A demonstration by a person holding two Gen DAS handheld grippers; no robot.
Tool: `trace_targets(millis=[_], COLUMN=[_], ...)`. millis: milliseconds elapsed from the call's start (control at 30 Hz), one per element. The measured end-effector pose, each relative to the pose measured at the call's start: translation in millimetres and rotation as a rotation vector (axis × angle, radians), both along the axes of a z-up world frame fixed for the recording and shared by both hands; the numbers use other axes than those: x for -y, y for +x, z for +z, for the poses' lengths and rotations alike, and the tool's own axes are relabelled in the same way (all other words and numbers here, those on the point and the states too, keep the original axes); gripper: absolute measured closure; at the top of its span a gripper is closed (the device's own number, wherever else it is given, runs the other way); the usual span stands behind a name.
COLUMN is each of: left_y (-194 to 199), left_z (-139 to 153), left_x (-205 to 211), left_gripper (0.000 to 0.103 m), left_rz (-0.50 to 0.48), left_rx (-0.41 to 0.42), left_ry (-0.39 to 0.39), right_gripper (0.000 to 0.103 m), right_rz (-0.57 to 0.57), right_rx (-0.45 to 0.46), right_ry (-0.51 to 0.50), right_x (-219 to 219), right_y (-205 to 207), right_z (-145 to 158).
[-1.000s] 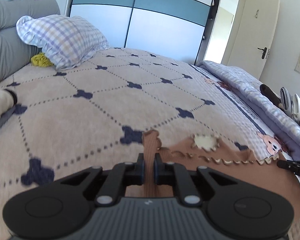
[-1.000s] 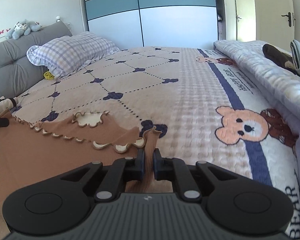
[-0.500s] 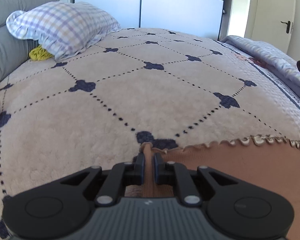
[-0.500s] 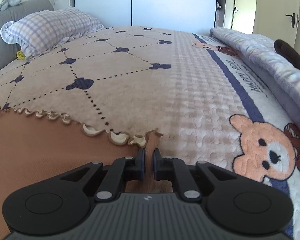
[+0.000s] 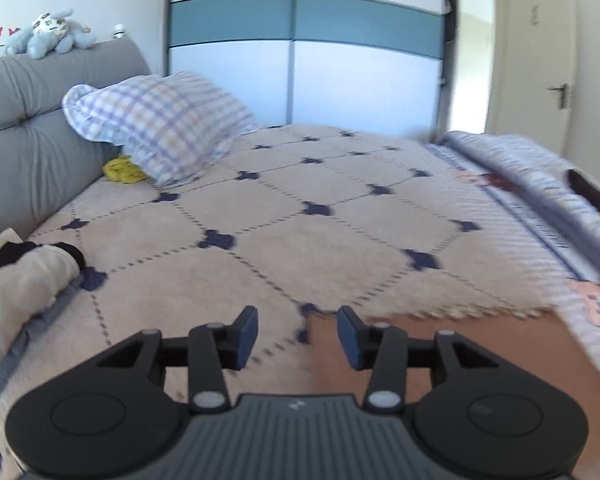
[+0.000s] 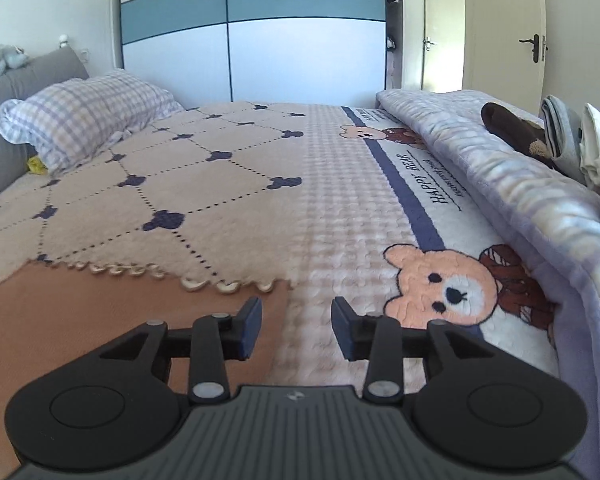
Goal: Fold clothes
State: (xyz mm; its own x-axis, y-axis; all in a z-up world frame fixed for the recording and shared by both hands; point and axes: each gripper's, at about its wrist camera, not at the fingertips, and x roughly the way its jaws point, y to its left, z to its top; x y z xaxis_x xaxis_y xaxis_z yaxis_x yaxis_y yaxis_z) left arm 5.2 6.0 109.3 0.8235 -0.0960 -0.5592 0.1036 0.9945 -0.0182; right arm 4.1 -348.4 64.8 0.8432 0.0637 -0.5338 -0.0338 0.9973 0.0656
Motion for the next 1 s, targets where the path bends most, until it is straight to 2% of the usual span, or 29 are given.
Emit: trace_targets(millis=[133, 267, 367, 467, 600, 733, 867, 1000], left_y=[-49, -50, -44, -45, -51, -54, -56, -56], left_z=[-7, -28, -49, -64, -69, -74, -76, -77], left_x=[31, 53, 60, 59, 68, 62, 66, 64], left_gripper=[0.054, 0.054, 0.054, 0.053, 0.053, 0.053, 0.053, 0.053], left_rz=[-0.094, -0.105, -0.086, -0.081, -0.073, -0.064, -0.064, -0.068], left_rx=[-0.004, -0.049, -0.092, -0.094, -0.072, -0.057, -0.042, -0.039], left_ry=[-0.004, -0.069, -0.029, -0.008, 0.044, 0.008, 0.034, 0.021], right_gripper=[0.061, 0.061, 0.061, 0.060, 0.056, 0.056, 0.056, 0.056], right_rz=[0.161, 0.238, 0.262, 0.262, 0.246, 0.215, 0.207, 0.198], right_rx=[-0.044, -0.076, -0.044, -0.079, -0.055, -0.019, -0.005, 0.009], right_ry=[0.056, 0.008, -0.049, -0.065, -0.007, 0.002, -0.004, 0.022], right_x=[-42, -96, -118, -123, -115, -117, -118, -114], right_y=[-44, -61, -65, -56, -53, -60, -62, -64], right_z=[-10, -27, -28, -40, -58, -65, -66, -68])
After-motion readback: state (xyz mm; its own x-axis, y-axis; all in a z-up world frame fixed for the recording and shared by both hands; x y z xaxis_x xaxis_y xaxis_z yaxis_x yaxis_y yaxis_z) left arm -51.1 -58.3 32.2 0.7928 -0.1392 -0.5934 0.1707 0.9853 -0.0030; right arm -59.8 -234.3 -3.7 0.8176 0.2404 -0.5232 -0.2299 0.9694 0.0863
